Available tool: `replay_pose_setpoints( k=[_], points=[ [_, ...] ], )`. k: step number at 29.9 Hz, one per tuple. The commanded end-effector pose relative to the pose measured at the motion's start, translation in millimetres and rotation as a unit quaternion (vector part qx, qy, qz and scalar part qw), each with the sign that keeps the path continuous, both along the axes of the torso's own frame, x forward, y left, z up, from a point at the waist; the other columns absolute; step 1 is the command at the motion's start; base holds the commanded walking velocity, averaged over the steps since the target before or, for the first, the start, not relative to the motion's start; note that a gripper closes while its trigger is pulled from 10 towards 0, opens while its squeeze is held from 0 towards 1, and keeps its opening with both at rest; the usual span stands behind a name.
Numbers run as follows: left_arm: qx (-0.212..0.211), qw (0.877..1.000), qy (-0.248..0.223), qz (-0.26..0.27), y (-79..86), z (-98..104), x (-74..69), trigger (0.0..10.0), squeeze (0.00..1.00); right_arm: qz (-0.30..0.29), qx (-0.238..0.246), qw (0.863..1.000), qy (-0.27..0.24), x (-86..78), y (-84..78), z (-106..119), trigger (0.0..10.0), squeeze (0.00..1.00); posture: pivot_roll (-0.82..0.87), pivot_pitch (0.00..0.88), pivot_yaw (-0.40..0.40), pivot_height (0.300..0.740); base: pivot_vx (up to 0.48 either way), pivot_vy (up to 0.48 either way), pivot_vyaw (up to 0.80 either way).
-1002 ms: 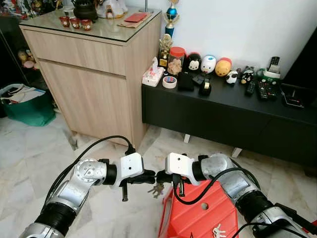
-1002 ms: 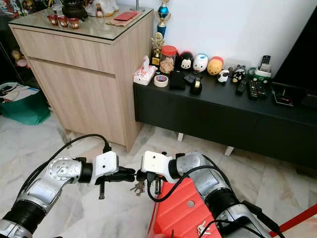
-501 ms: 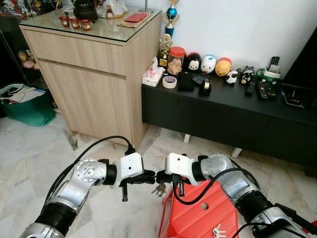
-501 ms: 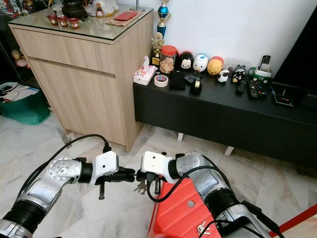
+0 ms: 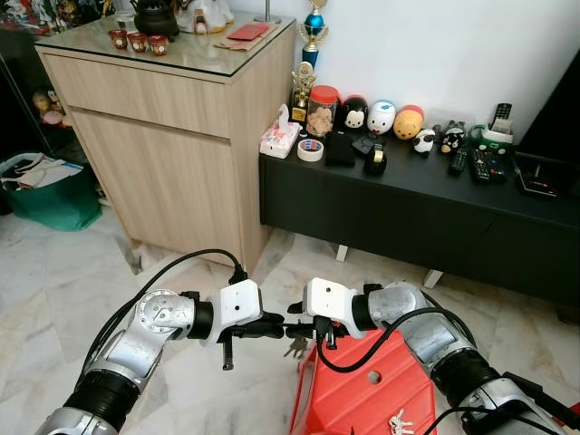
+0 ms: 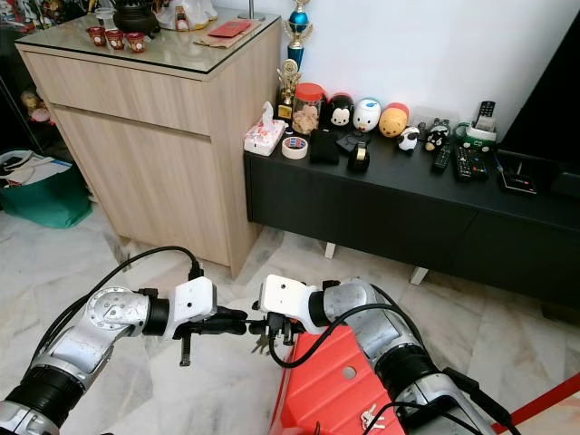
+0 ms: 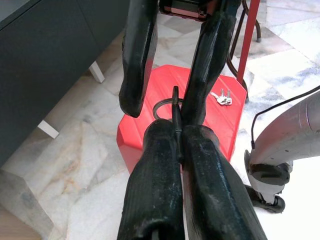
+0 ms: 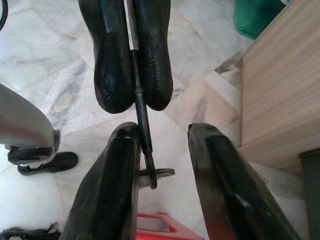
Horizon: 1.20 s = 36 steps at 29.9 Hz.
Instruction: Hang keys on a hook
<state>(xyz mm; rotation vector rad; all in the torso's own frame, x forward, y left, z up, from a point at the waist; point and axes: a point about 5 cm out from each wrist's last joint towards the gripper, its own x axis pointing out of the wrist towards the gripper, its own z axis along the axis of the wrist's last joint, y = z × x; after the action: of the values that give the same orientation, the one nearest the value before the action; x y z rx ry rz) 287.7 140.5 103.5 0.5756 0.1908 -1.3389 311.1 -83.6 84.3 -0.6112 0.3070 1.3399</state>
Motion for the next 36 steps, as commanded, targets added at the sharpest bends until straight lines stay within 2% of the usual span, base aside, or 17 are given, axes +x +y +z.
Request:
replay_pose_setpoints(
  k=[1, 2, 3, 16, 21, 24, 30, 31, 32, 33, 34, 35, 36],
  points=[
    [-0.002, 1.000, 0.003, -0.004, -0.3, 3.1, 2.5, 0.0, 0.00, -0.013, 0.002, 1.000, -0.021, 8.4, -3.8, 8.9, 10.0, 1.00, 0.06, 0.000, -0.107, 0.740, 0.000, 0.000, 0.00],
    [-0.002, 1.000, 0.003, -0.004, -0.3, 3.1, 2.5, 0.0, 0.00, -0.013, 0.002, 1.000, -0.021, 8.4, -3.8, 8.9, 10.0, 1.00, 0.06, 0.000, -0.107, 0.740, 0.000, 0.000, 0.00],
    [-0.001, 1.000, 0.003, -0.005, -0.1, 3.1, 2.5, 0.0, 0.00, -0.009, 0.002, 1.000, -0.023, 8.4, -3.2, 9.7, 10.0, 0.00, 0.06, 0.000, -0.106, 0.740, 0.000, 0.000, 0.00],
    [0.011, 1.000, -0.001, -0.008, 0.5, 1.7, 2.7, 0.0, 0.00, 0.052, -0.023, 0.998, 0.024, -1.4, -6.5, 3.1, 10.0, 0.00, 0.06, 0.000, -0.106, 0.740, 0.000, 0.000, 0.00],
    [0.017, 1.000, 0.006, -0.006, 2.1, -1.4, 2.3, 0.0, 0.00, 0.041, -0.015, 0.999, 0.018, 1.0, -5.8, 4.6, 10.0, 0.00, 0.06, 0.000, -0.105, 0.740, 0.000, 0.000, 0.00],
    [0.048, 0.999, 0.012, -0.002, 9.1, -11.4, 0.0, 0.0, 0.00, 0.024, -0.004, 1.000, 0.018, 3.6, -7.6, 6.1, 10.0, 0.00, 0.06, 0.000, -0.105, 0.740, 0.000, 0.000, 0.00],
    [0.062, 0.996, 0.036, 0.046, 22.8, -31.9, -4.8, 0.0, 0.00, 0.001, -0.012, 1.000, 0.026, 2.5, -12.2, -2.9, 10.0, 0.00, 0.06, 0.000, -0.100, 0.740, 0.000, 0.000, 0.00],
    [0.056, 0.994, 0.046, 0.076, 27.6, -40.7, -7.6, 2.4, 0.00, -0.013, -0.006, 0.999, 0.029, 2.0, -13.8, -5.9, 10.0, 0.00, 0.06, 0.000, -0.098, 0.740, 0.000, 0.000, 0.00],
    [0.046, 0.990, 0.063, 0.113, 33.3, -52.0, -12.4, 3.3, 0.00, -0.042, 0.008, 0.998, 0.037, 2.9, -16.6, -9.6, 10.0, 0.00, 0.06, 0.000, -0.096, 0.740, 0.000, 0.000, 0.00],
    [0.046, 0.990, 0.063, 0.113, 33.3, -52.0, -12.4, 3.3, 0.00, -0.042, 0.008, 0.998, 0.037, 2.9, -16.6, -9.6, 10.0, 0.00, 0.06, 0.000, -0.096, 0.740, 0.000, 0.000, 0.00],
    [0.039, 0.988, 0.071, 0.133, 35.3, -57.1, -14.8, 9.8, 0.00, -0.060, 0.019, 0.997, 0.043, 3.6, -18.3, -11.3, 10.0, 0.00, 0.06, 0.000, -0.096, 0.740, 0.000, 0.000, 0.00],
    [0.014, 0.979, 0.087, 0.184, 38.5, -68.4, -20.1, 10.0, 0.00, -0.106, 0.043, 0.992, 0.059, 4.8, -23.9, -17.0, 10.0, 0.00, 0.06, 0.000, -0.094, 0.740, 0.000, 0.000, 0.00],
    [0.007, 0.976, 0.091, 0.200, 39.4, -71.8, -21.7, 10.0, 0.00, -0.121, 0.050, 0.989, 0.064, 4.7, -25.5, -19.2, 10.0, 0.00, 0.06, 0.000, -0.093, 0.740, 0.000, 0.000, 0.00]
  ],
)
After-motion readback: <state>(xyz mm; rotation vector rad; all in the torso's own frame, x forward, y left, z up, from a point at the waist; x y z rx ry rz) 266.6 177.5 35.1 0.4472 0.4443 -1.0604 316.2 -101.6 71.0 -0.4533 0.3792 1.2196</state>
